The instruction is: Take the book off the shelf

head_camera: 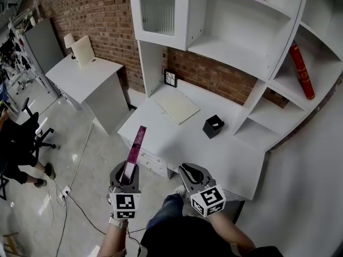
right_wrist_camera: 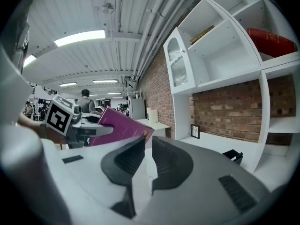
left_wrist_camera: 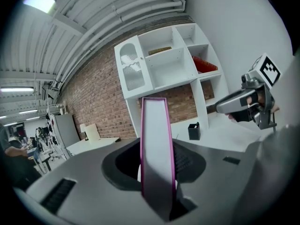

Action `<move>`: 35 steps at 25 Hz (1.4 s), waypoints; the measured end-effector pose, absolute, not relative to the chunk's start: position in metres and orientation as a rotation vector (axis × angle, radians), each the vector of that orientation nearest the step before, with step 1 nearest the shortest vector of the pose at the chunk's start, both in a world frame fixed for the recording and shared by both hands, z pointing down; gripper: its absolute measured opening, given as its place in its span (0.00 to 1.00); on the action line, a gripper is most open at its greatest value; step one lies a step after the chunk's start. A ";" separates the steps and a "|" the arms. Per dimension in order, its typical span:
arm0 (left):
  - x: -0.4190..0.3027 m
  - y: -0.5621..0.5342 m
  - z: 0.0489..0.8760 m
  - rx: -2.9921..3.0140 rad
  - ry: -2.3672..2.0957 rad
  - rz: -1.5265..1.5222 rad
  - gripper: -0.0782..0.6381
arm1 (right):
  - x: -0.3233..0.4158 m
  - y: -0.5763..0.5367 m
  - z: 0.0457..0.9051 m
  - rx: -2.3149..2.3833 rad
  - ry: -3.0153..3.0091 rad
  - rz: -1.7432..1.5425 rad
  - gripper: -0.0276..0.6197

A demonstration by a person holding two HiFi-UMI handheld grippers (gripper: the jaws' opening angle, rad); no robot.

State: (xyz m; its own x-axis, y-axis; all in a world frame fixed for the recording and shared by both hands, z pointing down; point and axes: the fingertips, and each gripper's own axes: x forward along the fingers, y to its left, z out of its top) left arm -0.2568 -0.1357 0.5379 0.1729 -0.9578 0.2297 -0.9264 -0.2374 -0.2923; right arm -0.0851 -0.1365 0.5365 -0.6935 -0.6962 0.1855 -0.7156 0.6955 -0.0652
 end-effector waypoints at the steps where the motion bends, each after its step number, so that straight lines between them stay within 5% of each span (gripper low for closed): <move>1: -0.258 -0.133 0.540 -2.340 1.890 -0.570 0.31 | -0.085 -0.135 0.537 1.151 -2.753 0.186 0.13; 35: -0.232 -0.123 0.552 -2.357 1.869 -0.618 0.31 | -0.044 -0.127 0.539 1.244 -2.714 0.173 0.13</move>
